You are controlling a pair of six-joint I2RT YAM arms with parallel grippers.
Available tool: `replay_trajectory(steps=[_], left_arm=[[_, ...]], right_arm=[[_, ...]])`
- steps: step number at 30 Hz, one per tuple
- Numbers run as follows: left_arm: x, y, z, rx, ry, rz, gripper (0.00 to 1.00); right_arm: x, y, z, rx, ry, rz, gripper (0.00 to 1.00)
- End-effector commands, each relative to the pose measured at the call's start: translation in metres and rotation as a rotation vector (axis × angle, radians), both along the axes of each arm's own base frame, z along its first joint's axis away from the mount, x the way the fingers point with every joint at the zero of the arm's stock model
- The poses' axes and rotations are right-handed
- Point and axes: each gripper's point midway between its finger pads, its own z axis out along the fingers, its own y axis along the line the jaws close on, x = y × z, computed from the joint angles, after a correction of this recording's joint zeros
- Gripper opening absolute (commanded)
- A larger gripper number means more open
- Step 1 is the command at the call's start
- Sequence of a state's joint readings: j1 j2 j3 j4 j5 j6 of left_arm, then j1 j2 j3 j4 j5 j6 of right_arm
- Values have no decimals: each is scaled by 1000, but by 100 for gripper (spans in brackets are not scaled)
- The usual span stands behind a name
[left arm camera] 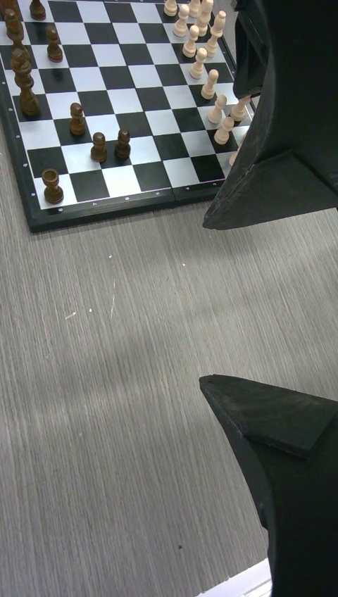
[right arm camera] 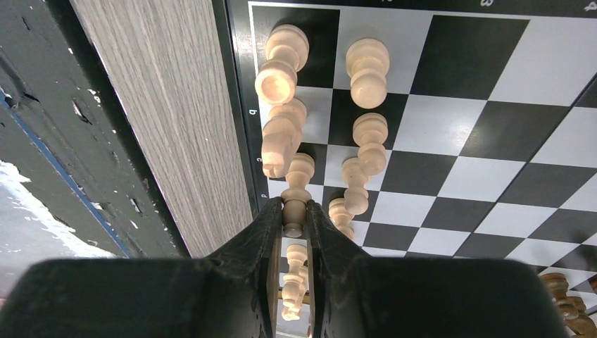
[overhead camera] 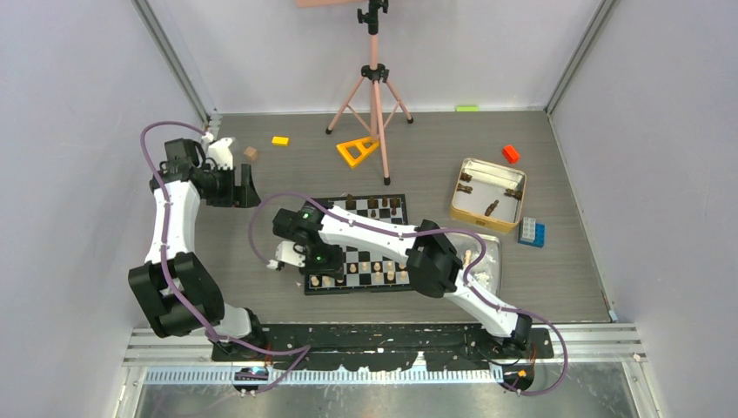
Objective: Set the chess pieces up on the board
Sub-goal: Place the chess piece on the chessboard.
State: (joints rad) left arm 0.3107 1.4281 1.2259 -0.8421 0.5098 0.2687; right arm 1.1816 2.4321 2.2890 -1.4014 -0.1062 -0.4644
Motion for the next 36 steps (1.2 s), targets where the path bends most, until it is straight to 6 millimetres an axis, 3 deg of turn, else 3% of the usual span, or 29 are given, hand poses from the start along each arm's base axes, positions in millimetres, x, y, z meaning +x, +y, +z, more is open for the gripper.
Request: replay_trajectory(steps=[1,27,36], left_arm=[[2,0,11,-10,-45,-4,78],[1,-1,10,-20,-38,-4,78],[1,-1,9,-21,-35,-5,78]], right_arm=[[-3,6,10,24,4,8,3],[-8,3,15,25,23,12,7],[-8,4,19,33,18,6,19]])
